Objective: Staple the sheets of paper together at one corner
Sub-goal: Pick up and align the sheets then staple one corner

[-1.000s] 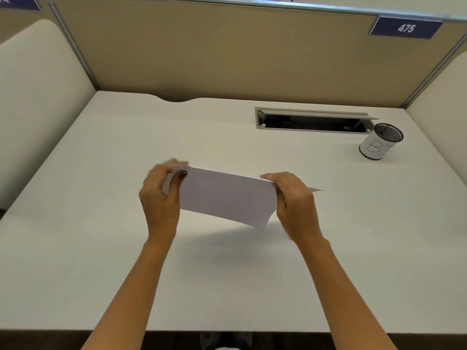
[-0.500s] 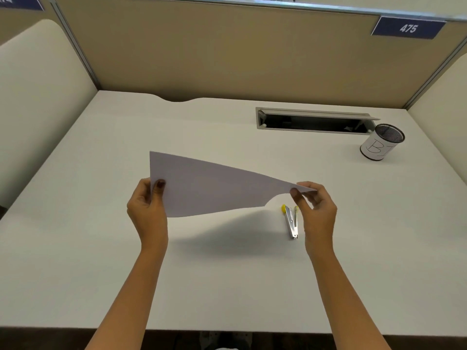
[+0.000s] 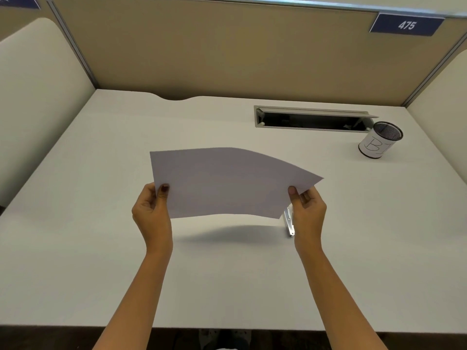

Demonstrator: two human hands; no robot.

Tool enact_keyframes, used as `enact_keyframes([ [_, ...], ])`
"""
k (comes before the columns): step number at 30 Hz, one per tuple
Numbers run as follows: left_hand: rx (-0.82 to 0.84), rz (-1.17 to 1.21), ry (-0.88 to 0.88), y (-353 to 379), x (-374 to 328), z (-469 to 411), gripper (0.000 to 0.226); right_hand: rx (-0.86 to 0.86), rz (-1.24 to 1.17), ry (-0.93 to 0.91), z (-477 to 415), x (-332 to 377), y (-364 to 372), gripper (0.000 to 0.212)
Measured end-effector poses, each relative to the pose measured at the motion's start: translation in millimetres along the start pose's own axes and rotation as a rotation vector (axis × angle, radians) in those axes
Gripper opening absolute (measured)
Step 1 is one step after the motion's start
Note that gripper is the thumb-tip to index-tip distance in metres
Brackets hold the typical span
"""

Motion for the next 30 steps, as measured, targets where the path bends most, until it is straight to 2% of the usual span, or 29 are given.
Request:
enact_keyframes([
  [7,0.023,0.011,-0.073,1,19,10,0.010,0.014,0.026,0.033,7,-23,-6,0.020],
  [9,0.010,0.005,-0.104,1,25,15,0.017,0.043,0.058,0.040,11,-32,-7,0.012],
  [11,-0.006,0.004,-0.118,2,29,18,0.024,0.061,0.081,0.038,14,-37,-6,0.013],
  [17,-0.024,0.022,-0.100,4,23,16,0.026,0.032,0.099,-0.023,11,-28,-6,0.017],
  [21,0.002,-0.013,-0.068,6,23,16,0.025,0.034,0.103,-0.035,7,-29,-10,0.009],
  [25,0.083,-0.138,-0.079,4,38,23,0.026,0.076,0.128,0.035,14,-47,-14,0.021],
  [30,0.069,-0.159,-0.115,0,42,30,0.022,0.069,0.176,0.062,17,-59,-17,0.025],
])
Point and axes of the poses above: each hand's wrist, its own z-axis away from the middle knuckle, its own y-axis out of the palm, x = y × z, the point moved 6 cm from there along -z, towards the middle knuckle, and after that the axes turned 2 degrees about y, right-handed, at the moved point
